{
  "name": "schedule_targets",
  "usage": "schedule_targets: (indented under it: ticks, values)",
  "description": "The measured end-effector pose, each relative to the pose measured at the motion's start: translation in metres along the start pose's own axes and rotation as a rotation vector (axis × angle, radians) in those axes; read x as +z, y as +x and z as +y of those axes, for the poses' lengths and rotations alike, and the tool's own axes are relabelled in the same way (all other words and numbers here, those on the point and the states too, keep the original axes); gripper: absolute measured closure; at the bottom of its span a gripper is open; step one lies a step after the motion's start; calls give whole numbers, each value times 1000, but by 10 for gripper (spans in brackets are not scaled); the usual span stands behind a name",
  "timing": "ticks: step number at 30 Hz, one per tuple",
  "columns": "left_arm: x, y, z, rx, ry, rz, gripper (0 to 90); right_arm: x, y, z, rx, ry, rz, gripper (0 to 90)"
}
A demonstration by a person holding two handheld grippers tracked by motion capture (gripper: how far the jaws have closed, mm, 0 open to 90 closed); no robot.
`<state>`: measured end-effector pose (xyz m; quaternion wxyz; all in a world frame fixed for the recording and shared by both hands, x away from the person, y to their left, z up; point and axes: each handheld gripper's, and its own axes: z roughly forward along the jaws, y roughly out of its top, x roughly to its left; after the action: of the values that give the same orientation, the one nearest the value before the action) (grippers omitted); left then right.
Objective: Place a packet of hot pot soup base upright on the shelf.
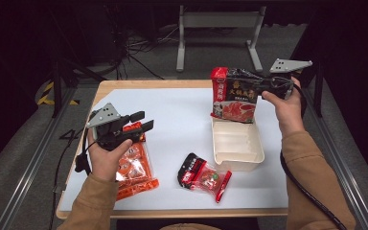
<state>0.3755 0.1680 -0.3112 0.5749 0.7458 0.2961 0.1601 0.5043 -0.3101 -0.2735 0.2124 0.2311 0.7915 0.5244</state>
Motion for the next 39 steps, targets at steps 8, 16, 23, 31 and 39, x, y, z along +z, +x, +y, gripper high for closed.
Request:
schedule_targets:
  ticks: [8,16,23,31,39]
  values:
    - [0,1,0,-1,0,3,513,4,-2,-8,4,0,-10,790]
    - [0,1,-1,-5,3,-2,510,5,-2,-13,15,-12,-7,782]
    - [1,1,-1,-12,6,-3,503,8,-1,-19,28,-16,3,770]
    - [1,2,-2,-12,10,-1,501,15,-1,-34,57,7,15,753]
    - [1,3,-2,-12,7,8,477,14,-2,-47,101,-5,16,732]
